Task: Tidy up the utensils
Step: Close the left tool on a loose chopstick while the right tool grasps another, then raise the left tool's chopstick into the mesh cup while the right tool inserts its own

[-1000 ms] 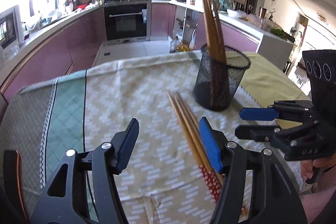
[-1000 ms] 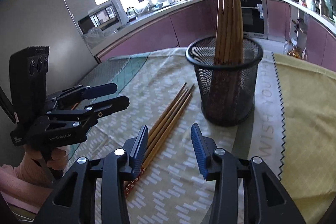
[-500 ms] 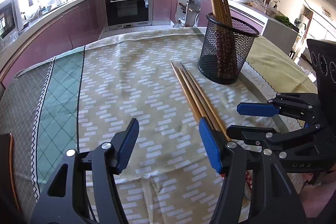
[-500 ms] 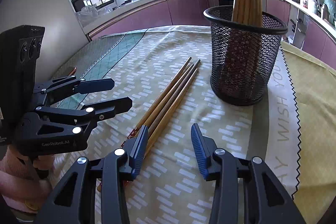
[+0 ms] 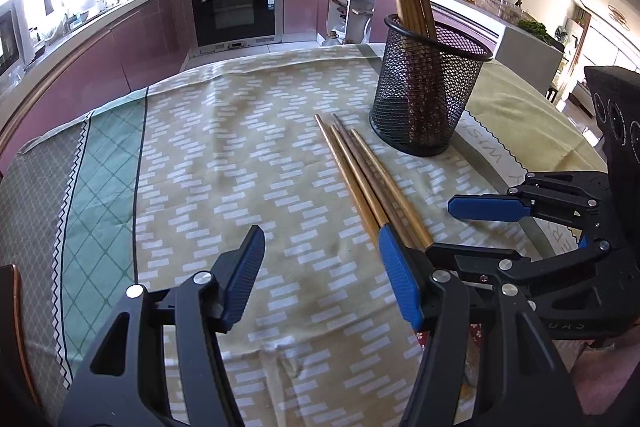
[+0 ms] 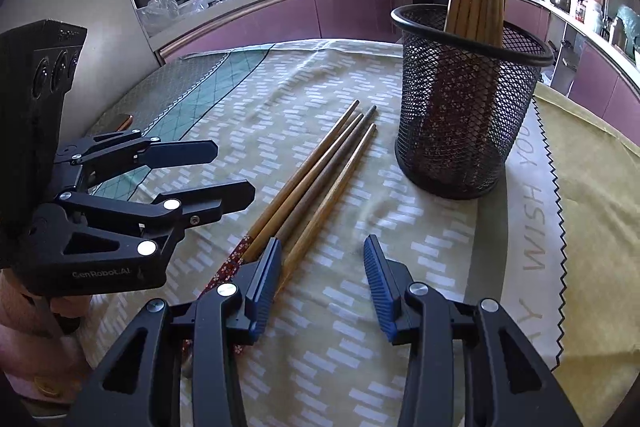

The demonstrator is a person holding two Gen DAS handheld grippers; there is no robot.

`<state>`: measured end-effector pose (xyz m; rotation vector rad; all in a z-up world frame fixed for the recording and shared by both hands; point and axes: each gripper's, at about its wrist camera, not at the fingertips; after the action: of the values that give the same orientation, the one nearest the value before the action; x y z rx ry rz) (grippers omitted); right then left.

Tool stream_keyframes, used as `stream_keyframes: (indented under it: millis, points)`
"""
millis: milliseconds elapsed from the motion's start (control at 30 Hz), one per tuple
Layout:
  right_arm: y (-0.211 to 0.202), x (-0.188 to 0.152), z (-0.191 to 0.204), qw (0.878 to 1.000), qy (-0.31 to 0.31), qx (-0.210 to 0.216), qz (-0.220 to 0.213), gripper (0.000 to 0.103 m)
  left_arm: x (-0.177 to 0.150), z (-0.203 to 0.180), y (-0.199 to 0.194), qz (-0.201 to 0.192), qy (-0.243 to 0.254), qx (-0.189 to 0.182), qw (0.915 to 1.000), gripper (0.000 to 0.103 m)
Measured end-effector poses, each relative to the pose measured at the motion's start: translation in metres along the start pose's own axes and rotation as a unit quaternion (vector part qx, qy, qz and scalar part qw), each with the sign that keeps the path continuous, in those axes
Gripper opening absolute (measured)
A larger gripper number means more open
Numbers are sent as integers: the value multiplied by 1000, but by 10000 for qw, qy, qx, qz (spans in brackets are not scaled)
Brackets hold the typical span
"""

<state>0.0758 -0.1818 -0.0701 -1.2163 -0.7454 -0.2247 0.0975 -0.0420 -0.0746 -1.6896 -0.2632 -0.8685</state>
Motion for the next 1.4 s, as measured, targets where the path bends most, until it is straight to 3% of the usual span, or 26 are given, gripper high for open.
stream_keyframes:
  millis: [467,533,700,1033,1167,1400]
  points:
    - [1,0,-1,10000,51,4,-3,39,9,-5,23,272,60,-111,9996,56]
    - [1,0,-1,10000,48,-2,-1,38,8,-4,23,278,64,-118,9995,53]
    - [0,1,-4,10000,34,-73,7,31,7,-1,19,310,20,-202,9993,34]
    - [11,12,-7,9998,102,-142,-23,24,17,-2,32,372,-57,-135,9992,31]
    - [11,13,-14,9995,292,-79,-46,13,23,-2,35,387,-141,-102,9991,11]
    - [7,10,-30,9969,742,225,-102,6,17,1,30,314,-392,-186,9986,8]
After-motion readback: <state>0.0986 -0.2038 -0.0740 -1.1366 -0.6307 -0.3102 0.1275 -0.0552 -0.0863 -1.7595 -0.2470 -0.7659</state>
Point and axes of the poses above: each gripper's, at about its wrist camera, not at the fingertips, and y roughly the way its jaws point, z to its left, x to its top, and after that the axes turned 1 degree about -x, right-handed
